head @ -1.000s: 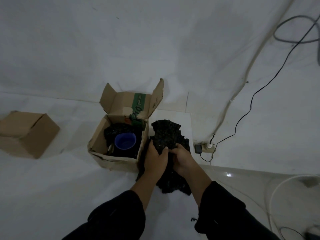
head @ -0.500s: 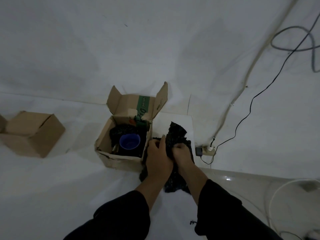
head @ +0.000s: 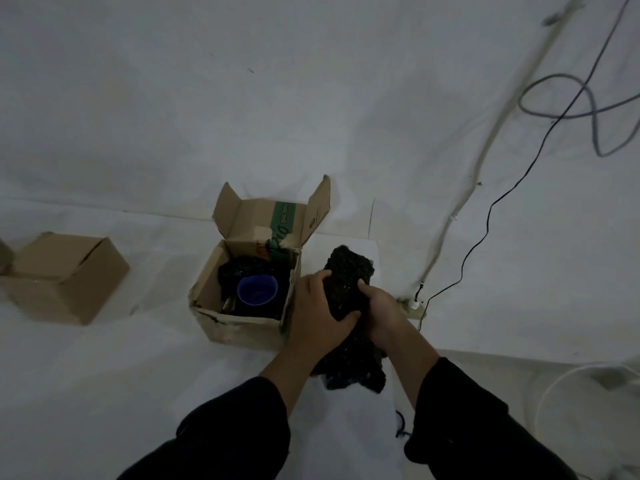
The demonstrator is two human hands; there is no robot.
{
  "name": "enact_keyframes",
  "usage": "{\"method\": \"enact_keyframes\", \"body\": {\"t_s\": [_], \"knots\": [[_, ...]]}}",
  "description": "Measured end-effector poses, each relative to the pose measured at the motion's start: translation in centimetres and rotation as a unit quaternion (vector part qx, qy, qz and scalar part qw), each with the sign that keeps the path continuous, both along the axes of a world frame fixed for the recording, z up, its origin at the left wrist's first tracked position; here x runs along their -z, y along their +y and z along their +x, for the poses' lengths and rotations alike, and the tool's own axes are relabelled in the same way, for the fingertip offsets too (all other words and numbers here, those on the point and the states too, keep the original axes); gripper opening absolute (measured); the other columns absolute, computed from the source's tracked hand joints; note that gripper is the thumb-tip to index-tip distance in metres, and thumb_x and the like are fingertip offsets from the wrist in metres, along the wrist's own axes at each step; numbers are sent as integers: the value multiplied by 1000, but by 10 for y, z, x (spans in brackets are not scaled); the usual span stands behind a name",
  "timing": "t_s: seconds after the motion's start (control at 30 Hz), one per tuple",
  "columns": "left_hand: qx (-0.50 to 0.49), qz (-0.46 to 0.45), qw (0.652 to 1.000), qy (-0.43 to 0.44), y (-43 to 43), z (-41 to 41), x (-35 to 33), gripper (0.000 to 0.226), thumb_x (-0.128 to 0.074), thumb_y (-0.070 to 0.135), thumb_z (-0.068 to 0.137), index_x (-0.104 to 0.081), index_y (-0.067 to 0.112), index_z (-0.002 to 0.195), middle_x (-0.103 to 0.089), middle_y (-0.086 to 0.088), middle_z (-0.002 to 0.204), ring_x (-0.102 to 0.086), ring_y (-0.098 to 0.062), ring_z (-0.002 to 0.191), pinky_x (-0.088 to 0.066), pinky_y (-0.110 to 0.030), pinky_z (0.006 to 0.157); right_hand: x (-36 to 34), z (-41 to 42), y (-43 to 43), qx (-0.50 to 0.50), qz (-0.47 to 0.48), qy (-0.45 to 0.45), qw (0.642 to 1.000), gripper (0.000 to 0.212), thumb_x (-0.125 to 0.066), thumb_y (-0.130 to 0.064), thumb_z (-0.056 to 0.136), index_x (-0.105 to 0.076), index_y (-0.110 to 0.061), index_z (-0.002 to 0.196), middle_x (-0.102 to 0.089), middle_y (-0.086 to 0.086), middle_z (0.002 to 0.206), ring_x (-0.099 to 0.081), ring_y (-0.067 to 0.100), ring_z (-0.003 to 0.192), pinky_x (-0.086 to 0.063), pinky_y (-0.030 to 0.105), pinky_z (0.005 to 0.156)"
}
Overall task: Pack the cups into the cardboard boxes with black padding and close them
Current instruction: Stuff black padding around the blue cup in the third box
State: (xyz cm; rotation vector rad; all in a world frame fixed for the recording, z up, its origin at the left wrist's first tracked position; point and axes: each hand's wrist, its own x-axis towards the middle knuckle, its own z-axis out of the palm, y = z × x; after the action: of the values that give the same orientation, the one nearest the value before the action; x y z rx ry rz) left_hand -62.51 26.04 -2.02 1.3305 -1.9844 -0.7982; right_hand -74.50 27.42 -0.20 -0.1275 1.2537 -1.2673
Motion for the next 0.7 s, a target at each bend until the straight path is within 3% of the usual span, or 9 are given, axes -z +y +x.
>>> {"method": "enact_keyframes", "body": {"t_s": [0.13,0.23,0.33,0.43,0.53,0.63,0.7], "knots": [[35,119,990,63,-1,1,-2,96,-79,36,67,-22,22,143,-40,-1,137,-44,-19,124,-42,-38,104,-7,-4,5,-30,-41,-24,998,44,-43,-28,100,-45,2,133,-53,14,130,-52,28,113,-41,39,96],[40,193,977,78,2,3,-5,90,-77,31,71,-23,22,143,-49,-1,128,-51,-20,116,-45,-41,100,-6,-6,7,-46,-55,-1,997,44,-44,-24,100,-44,1,135,-52,15,135,-50,31,121,-43,39,94],[39,237,969,63,2,5,-9,75,-70,20,76,-30,20,139,-52,-4,126,-52,-22,114,-47,-37,94,0,-9,9,-70,-55,24,996,35,-45,-21,99,-49,-5,130,-56,13,129,-55,29,115,-48,39,91],[67,266,961,36,0,8,-22,58,-59,14,83,-34,21,135,-53,-4,116,-51,-18,102,-43,-28,82,5,-14,7,-106,-47,114,987,36,-54,-12,93,-51,-11,129,-60,11,127,-56,29,115,-45,49,101],[95,283,954,-2,-6,16,-32,51,-58,13,83,-39,22,130,-58,-3,107,-57,-21,95,-51,-35,80,-2,-18,4,-99,-51,209,972,60,-67,-1,81,-41,-10,134,-57,10,122,-55,29,112,-46,49,100],[102,316,943,-28,-14,27,-45,40,-50,6,85,-42,23,121,-65,-12,102,-63,-22,70,-55,-40,75,-10,-21,3,-92,-105,390,910,96,-85,-7,64,-27,-19,139,-36,4,131,-42,23,119,-43,44,101],[128,316,937,-72,-21,33,-56,45,-45,3,87,-39,25,127,-64,-12,106,-61,-21,62,-53,-36,66,-15,-23,1,-124,-175,524,824,108,-87,-16,60,-21,-26,145,-25,2,136,-35,17,122,-40,36,99]]}}
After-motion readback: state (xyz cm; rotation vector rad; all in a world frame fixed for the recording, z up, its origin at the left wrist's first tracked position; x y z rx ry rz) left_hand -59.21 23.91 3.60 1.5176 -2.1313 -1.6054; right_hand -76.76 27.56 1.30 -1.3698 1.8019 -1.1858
